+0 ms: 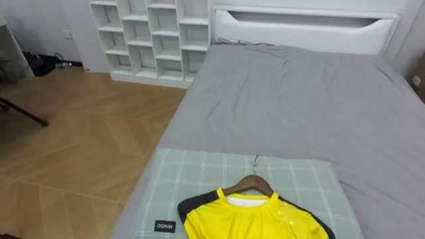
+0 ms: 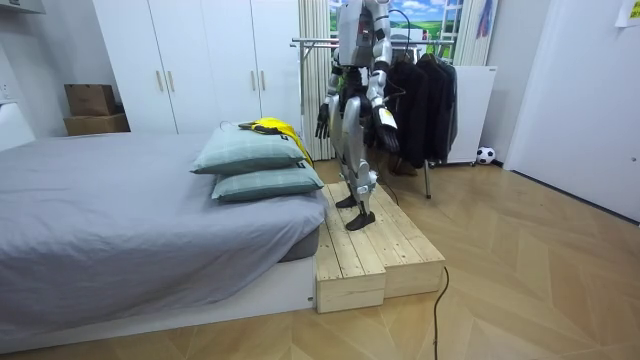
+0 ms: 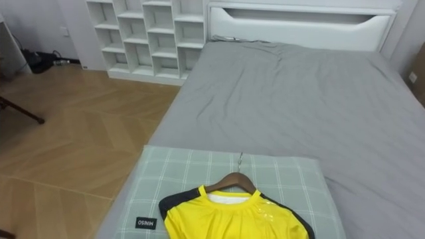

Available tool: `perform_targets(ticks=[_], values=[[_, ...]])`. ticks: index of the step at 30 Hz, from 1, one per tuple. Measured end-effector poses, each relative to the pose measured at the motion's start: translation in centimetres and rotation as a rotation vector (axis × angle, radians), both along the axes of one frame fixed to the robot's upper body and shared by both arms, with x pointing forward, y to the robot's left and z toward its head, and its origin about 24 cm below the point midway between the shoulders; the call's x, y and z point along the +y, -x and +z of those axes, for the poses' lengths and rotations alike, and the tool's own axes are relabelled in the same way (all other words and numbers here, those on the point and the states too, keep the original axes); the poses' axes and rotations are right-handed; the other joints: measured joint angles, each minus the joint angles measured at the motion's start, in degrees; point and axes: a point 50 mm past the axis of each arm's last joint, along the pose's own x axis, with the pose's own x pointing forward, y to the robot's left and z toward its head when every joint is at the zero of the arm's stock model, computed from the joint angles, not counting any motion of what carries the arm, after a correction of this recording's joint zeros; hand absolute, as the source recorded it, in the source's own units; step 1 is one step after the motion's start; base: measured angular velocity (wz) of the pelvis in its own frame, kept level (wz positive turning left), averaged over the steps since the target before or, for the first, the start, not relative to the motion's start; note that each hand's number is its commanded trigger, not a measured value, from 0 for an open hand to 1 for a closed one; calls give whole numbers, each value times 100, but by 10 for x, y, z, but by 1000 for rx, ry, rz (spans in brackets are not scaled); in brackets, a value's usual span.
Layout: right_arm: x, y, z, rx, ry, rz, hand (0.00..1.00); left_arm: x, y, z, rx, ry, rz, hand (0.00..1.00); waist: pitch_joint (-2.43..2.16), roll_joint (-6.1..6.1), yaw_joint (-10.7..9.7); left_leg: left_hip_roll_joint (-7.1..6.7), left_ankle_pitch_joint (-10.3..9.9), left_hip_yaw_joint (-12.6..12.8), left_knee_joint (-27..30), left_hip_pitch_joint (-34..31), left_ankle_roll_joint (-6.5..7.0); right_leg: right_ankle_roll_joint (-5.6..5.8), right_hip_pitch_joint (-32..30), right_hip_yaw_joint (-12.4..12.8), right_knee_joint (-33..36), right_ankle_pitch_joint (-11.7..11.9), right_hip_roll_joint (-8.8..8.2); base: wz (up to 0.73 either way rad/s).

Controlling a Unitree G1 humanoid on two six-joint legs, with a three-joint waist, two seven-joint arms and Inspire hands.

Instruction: Hang clothes

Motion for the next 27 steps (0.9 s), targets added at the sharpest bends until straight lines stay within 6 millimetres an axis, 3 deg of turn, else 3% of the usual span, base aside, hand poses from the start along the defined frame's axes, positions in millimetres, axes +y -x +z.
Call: perform_targets(ticks=[11,18,27], values=[[-8,-2,3,-20,46,48,0,17,-51,37,-184,-303,-172,0,-35,105,-29,-12,0,-12,-2,-22,1,-3,3,-20,-1,4,-9,0],[-15,-1,4,-27,68,56,0,14,-70,51,-220,-426,-309,0,-31,222,-66,-9,0,-11,3,2,1,-3,3,-21,48,4,-4,0],[-21,-7,7,-37,70,111,0,2,-100,77,-325,-596,-508,0,-36,231,-143,-14,1,-33,18,-2,3,-2,-1,-6,37,4,-5,0]])
